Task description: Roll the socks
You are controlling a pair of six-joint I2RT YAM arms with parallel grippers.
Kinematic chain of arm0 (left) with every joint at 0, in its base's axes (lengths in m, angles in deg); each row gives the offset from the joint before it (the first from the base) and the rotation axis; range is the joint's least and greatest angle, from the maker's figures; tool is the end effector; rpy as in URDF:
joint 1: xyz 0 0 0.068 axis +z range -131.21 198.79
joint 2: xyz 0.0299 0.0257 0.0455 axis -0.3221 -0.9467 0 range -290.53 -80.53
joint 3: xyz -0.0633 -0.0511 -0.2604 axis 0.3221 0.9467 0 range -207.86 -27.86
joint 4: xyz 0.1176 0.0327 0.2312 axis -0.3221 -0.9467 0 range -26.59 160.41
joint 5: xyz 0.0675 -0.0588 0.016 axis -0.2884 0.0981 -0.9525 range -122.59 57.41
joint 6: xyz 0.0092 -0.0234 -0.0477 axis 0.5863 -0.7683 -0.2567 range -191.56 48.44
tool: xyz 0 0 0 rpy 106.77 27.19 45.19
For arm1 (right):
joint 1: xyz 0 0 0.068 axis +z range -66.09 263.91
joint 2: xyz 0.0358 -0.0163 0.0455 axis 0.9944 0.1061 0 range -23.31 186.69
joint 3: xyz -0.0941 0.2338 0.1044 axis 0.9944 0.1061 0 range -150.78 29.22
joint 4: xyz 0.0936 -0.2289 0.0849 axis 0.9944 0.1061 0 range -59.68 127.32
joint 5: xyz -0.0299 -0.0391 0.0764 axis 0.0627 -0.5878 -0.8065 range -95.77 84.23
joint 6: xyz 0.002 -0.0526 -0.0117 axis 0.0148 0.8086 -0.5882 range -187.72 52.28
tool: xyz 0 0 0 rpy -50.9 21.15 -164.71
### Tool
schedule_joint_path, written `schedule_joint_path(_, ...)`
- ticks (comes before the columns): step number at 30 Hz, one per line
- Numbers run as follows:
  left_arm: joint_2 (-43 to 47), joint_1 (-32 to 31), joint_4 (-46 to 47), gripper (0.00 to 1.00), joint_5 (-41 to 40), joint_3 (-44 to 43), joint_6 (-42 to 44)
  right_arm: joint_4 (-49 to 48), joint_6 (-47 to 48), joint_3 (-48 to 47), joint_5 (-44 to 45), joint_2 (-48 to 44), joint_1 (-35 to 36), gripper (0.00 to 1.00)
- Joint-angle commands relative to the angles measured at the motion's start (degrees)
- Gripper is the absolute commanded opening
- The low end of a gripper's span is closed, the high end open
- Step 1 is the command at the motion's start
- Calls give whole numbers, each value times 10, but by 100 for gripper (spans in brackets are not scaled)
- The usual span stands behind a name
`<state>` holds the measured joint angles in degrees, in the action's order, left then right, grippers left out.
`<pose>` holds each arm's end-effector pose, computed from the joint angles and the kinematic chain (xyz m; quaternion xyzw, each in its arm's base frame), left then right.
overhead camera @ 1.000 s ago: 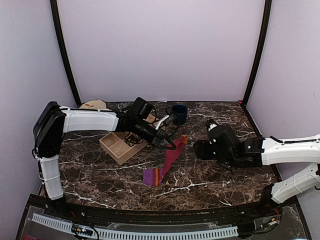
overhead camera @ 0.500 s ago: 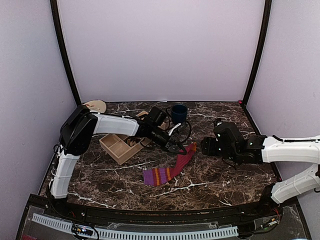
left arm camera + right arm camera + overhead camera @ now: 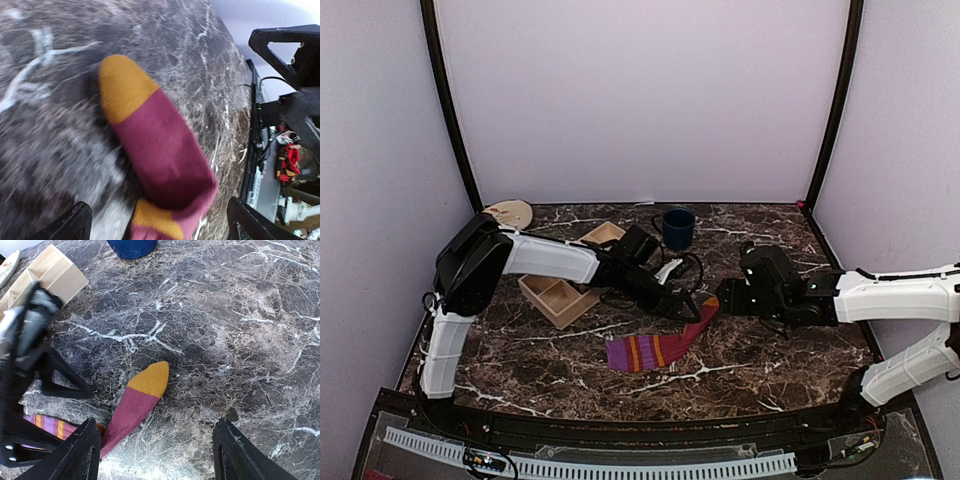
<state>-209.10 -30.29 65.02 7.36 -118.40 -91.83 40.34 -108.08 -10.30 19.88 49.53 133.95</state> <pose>0.3026 -0.3838 0.1466 0.3456 0.8026 -0.4694 0.1271 0.1768 0.1870 0.2085 0.0121 0.8995 0.1305 0.4167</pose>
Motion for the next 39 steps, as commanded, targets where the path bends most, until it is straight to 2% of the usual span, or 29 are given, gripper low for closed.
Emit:
schedule_joint_path(1,137,2,24,96,-140,82,18,-21,15,-9,-20,11,-5,72)
schedule_joint_path(4,197,2,46,95,-202,158,21,-24,22,-15,-34,26,-5,72)
schedule_joint_path(10,284,-14,56,88,-231,255,51,-13,28,-40,-28,58,-5,72)
schedule_joint_path(17,273,-79,-41,58,-286,255,122,-3,31,-59,-32,86,-5,72)
schedule_joint_path(23,251,-105,-84,40,-339,248,137,21,23,-74,-30,103,-6,72)
schedule_joint_path(32,211,-113,-114,34,-394,238,146,48,38,-107,-47,154,-18,72)
schedule_joint_path(39,191,-114,-161,30,-479,237,91,58,34,-108,-19,145,-32,72)
